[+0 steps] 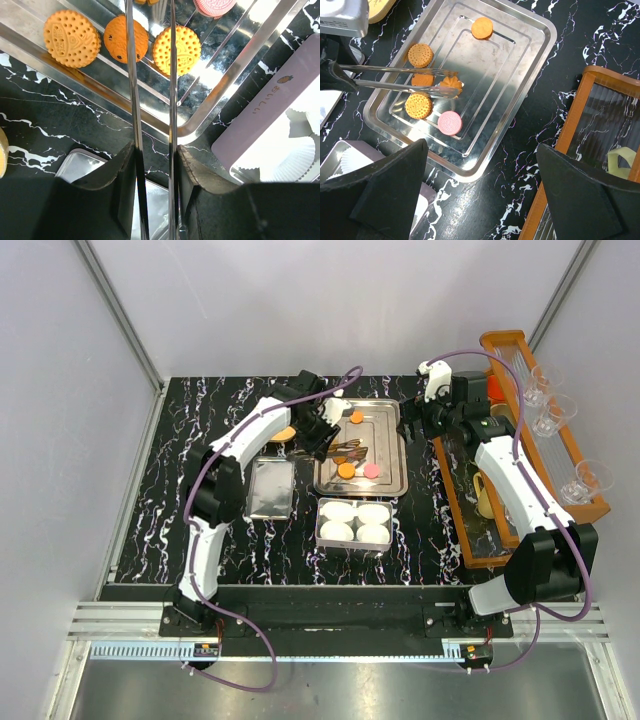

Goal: Pack the cookies

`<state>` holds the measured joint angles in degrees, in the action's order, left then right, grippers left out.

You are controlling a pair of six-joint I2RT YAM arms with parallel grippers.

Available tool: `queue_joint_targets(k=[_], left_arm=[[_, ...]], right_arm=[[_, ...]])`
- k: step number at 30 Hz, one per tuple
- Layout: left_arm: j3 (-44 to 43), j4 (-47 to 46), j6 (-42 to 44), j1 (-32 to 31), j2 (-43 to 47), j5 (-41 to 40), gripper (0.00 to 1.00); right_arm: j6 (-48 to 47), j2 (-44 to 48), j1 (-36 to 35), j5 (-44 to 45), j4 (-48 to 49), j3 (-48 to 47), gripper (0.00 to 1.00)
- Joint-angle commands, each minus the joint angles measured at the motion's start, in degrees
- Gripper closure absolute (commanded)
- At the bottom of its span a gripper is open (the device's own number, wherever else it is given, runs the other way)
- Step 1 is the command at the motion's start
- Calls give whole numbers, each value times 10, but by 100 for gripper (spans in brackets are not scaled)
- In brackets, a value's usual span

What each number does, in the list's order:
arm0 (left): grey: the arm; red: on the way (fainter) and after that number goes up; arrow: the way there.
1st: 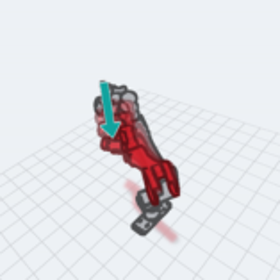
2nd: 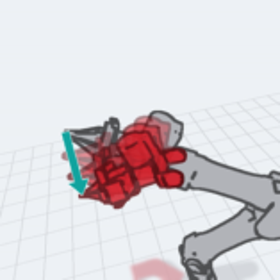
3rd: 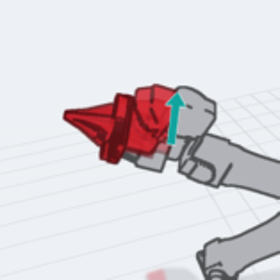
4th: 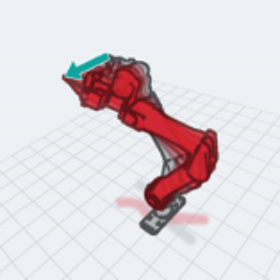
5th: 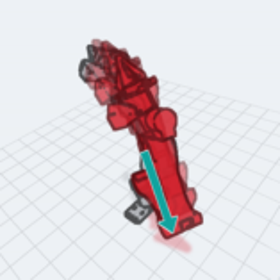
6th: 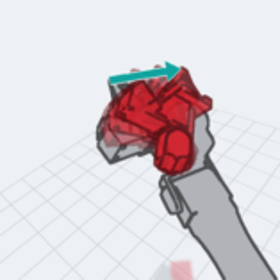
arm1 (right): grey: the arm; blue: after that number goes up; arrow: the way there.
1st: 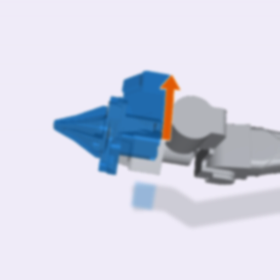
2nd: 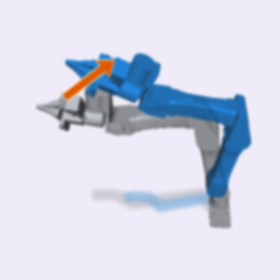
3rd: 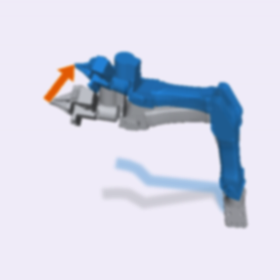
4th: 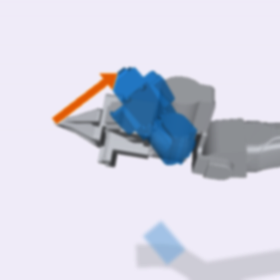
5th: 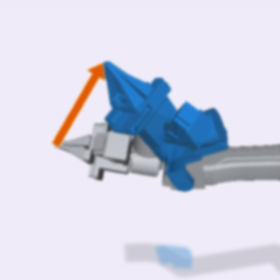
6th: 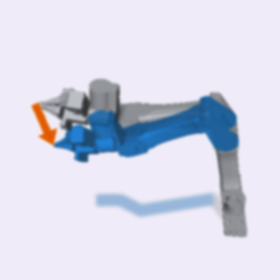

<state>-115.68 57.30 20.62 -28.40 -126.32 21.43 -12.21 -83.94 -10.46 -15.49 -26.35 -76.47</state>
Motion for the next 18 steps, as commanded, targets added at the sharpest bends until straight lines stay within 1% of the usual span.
queue_joint_targets(k=[1,11,18], left_arm=[[-7,-13,-7,-1,57,10,100],[-2,-12,-17,5,89,23,100],[19,23,12,5,150,57,100]], right_arm=[[-4,19,-4,8,17,1,0],[-4,12,-4,10,16,-8,0],[4,4,-4,19,14,-18,0]])
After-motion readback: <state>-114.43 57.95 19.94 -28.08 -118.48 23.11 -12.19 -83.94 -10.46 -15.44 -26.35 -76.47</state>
